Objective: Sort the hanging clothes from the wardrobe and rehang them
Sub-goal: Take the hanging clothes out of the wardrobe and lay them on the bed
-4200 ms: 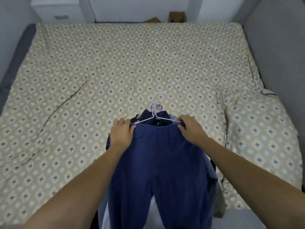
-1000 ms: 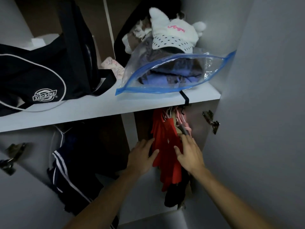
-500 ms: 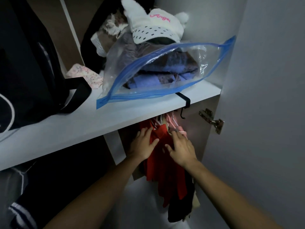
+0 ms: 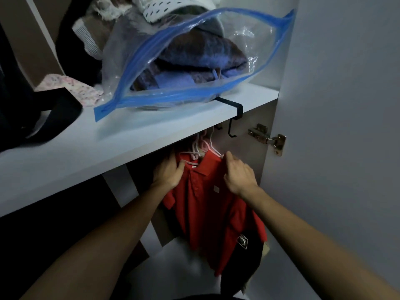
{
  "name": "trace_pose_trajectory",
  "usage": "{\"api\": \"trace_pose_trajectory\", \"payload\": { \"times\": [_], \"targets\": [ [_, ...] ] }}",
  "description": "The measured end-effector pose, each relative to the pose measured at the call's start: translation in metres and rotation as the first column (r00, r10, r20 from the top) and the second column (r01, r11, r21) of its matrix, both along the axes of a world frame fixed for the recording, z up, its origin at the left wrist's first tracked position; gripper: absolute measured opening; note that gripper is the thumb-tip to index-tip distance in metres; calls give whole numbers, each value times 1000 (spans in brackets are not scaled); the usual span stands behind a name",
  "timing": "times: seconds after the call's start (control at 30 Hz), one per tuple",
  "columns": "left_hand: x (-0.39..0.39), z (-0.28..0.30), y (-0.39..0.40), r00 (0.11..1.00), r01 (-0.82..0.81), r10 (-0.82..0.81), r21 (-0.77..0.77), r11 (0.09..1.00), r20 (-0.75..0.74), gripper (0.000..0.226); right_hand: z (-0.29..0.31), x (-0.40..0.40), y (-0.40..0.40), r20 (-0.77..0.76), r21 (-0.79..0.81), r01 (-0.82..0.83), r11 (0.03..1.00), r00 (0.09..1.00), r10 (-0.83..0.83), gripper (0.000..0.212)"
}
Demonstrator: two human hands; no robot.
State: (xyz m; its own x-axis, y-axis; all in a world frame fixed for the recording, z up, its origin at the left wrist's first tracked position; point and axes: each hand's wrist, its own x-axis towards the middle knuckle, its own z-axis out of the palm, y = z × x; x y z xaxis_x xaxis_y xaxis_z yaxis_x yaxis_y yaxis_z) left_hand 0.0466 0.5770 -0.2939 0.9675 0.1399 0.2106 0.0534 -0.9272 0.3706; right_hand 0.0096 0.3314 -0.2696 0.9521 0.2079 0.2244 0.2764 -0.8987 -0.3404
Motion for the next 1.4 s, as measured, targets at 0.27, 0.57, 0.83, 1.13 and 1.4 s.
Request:
{"api": "trace_pose_trajectory", "payload": {
  "times": [0.27, 0.57, 0.83, 1.13, 1.4],
  "targets": [
    [-4, -16, 52, 1000, -17, 15, -108, 994, -18, 69, -3, 10, -2, 99, 103, 41, 994, 994, -51, 18],
    [-31, -7, 60, 994, -29, 50, -204, 979, 99, 44, 16, 8, 7, 153, 175, 48, 983, 985, -76, 20],
    [-47, 2, 61, 984, -23, 63, -231, 973, 165, 48, 29, 6, 10, 161, 109, 22, 994, 986, -40, 18],
    [-81, 8, 47, 975, 52, -13, -170, 984, 222, 56, 35, -20, -19, 67, 87, -14, 996, 998, 8, 29],
    [-133, 15, 19, 979, 26, 47, -350, 936, 198, 54, 42, -42, -53, 50, 91, -122, 988, 992, 118, 31]
  ]
}}
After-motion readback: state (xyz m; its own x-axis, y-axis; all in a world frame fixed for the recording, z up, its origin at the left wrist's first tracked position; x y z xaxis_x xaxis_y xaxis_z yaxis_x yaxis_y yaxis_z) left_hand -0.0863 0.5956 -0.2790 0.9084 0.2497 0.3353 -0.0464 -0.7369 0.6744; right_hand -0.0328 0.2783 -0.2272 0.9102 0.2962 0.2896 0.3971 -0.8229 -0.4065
